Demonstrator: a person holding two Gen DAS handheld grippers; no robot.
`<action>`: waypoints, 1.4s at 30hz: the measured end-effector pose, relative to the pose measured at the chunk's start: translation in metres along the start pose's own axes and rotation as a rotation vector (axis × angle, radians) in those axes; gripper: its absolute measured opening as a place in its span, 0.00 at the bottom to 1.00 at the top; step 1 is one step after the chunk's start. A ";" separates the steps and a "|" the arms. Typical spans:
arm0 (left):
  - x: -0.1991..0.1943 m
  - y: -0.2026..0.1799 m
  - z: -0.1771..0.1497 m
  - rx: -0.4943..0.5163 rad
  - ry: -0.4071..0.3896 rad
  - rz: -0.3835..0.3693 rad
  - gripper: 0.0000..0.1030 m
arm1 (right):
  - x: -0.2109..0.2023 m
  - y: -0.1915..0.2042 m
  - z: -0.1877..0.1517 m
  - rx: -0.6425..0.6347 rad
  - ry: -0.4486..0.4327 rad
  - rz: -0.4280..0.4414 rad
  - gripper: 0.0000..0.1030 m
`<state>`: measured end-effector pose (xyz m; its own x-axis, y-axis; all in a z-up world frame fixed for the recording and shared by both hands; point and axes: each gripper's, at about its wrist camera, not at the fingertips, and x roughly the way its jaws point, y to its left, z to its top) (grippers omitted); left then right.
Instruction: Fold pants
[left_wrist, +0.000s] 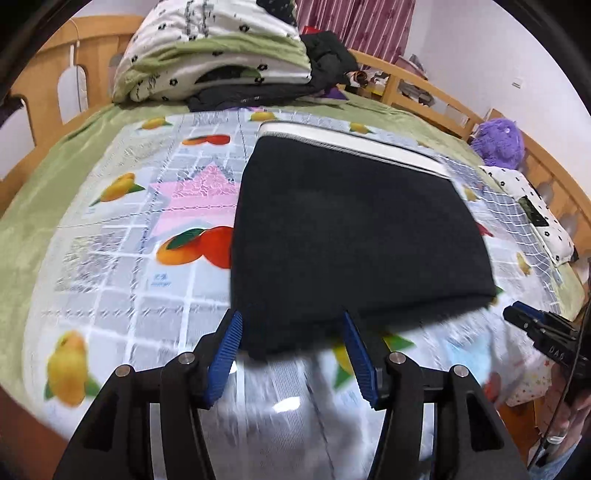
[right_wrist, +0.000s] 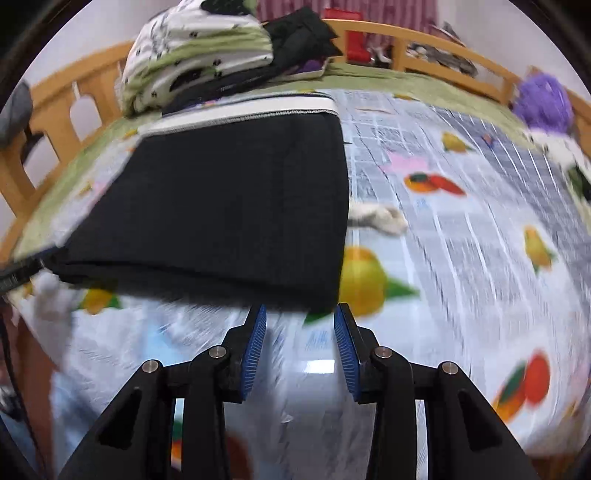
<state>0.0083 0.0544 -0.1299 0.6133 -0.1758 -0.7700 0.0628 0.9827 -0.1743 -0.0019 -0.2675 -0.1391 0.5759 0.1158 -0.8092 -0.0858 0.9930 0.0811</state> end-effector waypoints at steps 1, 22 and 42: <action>-0.009 -0.003 -0.001 0.000 -0.012 0.003 0.52 | -0.013 0.002 -0.001 0.007 -0.025 -0.006 0.37; -0.152 -0.093 -0.009 0.106 -0.227 0.099 0.76 | -0.179 0.046 0.003 0.046 -0.263 -0.143 0.89; -0.151 -0.098 -0.015 0.088 -0.219 0.060 0.77 | -0.180 0.045 -0.014 0.021 -0.237 -0.230 0.89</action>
<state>-0.1023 -0.0159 -0.0063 0.7737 -0.1097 -0.6240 0.0839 0.9940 -0.0707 -0.1207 -0.2439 0.0016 0.7515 -0.1122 -0.6501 0.0843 0.9937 -0.0740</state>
